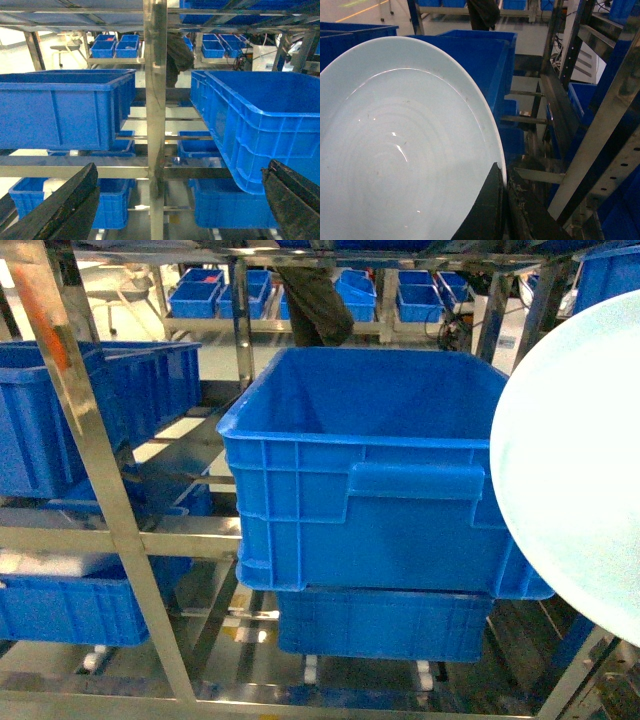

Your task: Place blue tray on left shelf second layer neatly

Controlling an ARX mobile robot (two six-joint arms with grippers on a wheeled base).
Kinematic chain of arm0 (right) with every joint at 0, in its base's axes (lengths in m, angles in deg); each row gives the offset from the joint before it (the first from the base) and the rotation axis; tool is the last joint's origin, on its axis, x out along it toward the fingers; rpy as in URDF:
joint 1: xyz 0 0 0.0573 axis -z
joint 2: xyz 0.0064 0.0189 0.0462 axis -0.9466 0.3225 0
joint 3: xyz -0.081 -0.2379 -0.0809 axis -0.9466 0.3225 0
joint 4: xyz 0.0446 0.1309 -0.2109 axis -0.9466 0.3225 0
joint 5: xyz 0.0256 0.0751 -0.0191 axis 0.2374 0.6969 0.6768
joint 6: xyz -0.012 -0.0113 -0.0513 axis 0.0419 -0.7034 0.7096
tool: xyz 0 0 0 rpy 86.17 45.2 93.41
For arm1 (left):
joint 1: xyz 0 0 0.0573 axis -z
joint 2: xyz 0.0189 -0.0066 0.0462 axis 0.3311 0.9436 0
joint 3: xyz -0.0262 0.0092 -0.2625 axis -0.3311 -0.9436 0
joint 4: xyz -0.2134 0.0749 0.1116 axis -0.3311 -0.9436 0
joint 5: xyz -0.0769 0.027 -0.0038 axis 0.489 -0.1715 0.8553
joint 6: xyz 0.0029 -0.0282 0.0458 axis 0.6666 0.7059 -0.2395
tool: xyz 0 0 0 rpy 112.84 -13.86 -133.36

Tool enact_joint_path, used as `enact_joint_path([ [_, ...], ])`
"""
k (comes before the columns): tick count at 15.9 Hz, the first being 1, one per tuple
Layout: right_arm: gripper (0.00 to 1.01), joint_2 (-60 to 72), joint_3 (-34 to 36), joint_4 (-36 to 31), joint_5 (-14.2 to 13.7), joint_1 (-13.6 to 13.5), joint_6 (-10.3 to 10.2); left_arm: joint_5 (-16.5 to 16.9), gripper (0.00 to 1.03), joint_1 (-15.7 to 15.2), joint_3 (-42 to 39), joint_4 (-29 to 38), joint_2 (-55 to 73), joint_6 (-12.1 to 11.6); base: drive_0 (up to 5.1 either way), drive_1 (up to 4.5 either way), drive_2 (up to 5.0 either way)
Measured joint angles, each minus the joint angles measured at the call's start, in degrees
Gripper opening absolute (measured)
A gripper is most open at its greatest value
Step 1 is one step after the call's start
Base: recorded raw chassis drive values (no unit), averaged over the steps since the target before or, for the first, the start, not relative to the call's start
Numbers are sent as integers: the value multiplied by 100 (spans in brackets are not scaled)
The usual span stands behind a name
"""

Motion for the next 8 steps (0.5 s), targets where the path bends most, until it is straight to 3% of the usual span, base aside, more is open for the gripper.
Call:
enact_joint_path([
  [8, 2, 0, 0, 0, 0, 0, -2, 0, 98, 0, 0, 0, 0, 0, 0, 0, 0],
])
